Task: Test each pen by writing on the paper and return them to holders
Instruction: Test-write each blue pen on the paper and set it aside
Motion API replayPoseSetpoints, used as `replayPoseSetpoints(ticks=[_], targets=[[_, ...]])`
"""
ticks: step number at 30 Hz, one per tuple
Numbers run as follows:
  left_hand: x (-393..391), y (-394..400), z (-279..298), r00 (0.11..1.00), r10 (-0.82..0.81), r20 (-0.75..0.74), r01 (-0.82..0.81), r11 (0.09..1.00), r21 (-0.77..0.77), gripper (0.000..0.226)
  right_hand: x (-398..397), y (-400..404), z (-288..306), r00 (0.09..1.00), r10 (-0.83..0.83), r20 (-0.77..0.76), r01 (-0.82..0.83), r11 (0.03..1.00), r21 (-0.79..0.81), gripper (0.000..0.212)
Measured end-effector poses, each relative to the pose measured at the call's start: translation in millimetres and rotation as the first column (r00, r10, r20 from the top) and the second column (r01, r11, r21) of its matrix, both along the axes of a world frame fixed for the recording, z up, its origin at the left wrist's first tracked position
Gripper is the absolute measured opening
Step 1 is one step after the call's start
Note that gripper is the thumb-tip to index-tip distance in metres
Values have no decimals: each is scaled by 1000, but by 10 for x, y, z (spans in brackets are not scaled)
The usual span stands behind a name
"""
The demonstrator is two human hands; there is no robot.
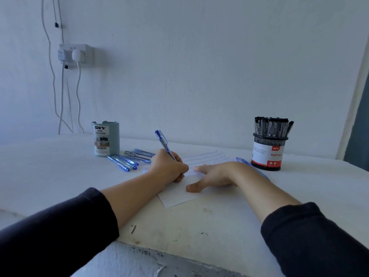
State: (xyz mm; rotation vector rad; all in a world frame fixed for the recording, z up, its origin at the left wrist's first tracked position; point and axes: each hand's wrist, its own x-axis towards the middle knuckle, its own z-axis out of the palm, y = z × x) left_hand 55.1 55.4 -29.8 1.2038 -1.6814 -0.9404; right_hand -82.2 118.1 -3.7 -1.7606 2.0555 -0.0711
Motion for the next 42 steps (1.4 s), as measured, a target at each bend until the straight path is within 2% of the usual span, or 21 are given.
replayPoseSetpoints(ticks=[23, 42], targets=[[-12, 9, 11, 999, 34, 8, -34, 999, 10, 8, -8, -17, -6, 1000, 8, -10, -8, 1000, 12, 95], [-14, 35, 12, 1000, -7, 14, 7, 1000, -10, 10, -12, -28, -13, 999, 12, -32, -12, 1000, 14, 97]])
